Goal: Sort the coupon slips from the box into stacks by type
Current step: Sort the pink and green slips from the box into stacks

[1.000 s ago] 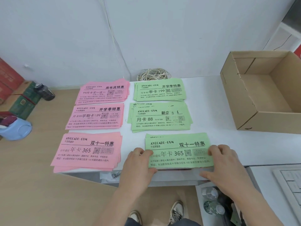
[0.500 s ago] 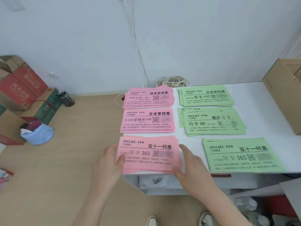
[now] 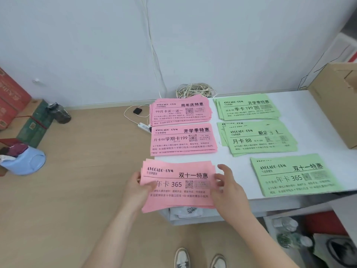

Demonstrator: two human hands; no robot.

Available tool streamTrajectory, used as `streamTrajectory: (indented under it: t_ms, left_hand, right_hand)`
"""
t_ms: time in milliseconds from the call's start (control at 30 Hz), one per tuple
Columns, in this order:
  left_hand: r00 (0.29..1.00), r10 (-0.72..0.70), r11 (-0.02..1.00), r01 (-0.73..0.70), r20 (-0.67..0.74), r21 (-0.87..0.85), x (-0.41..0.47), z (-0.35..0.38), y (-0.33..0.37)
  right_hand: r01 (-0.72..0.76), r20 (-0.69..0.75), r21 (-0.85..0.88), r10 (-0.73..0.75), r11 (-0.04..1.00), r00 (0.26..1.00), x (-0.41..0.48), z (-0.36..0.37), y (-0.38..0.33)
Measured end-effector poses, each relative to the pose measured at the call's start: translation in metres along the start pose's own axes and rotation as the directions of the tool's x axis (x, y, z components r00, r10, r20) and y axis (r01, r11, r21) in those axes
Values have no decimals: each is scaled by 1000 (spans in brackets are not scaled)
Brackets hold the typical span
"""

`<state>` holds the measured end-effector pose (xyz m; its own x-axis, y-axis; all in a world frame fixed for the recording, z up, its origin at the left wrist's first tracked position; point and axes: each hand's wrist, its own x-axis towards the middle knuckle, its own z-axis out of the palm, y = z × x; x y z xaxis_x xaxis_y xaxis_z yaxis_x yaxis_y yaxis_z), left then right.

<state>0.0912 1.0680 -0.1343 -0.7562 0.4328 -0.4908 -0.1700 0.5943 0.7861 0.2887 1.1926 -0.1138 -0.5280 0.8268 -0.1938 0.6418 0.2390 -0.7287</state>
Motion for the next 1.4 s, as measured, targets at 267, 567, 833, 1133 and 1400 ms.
streamTrajectory:
  t_ms: [267,567,833,1133,1400]
  left_hand:
    - [944,321,943,-326,-79,-61,-29,-11,29]
    - [862,507,826,-483,5,-292,-33,8,51]
    - [880,465,799,-466,-103,-379,-35,23,51]
    - [858,502,769,-501,-110,-398,-28,37,47]
    - [835,537,795,-453,121,-402,-19,26,29]
  right_hand:
    - [-103,170,382,40,919,985,27,-30,2]
    - [385,-283,442,-282,810,917,25,-45,-3]
    - [369,-364,592,-171,717,916,26,-24,0]
    - [244,-399,703,86,668,913,33,-10,-3]
    - [179,1,613,-227,770,974,31,-31,19]
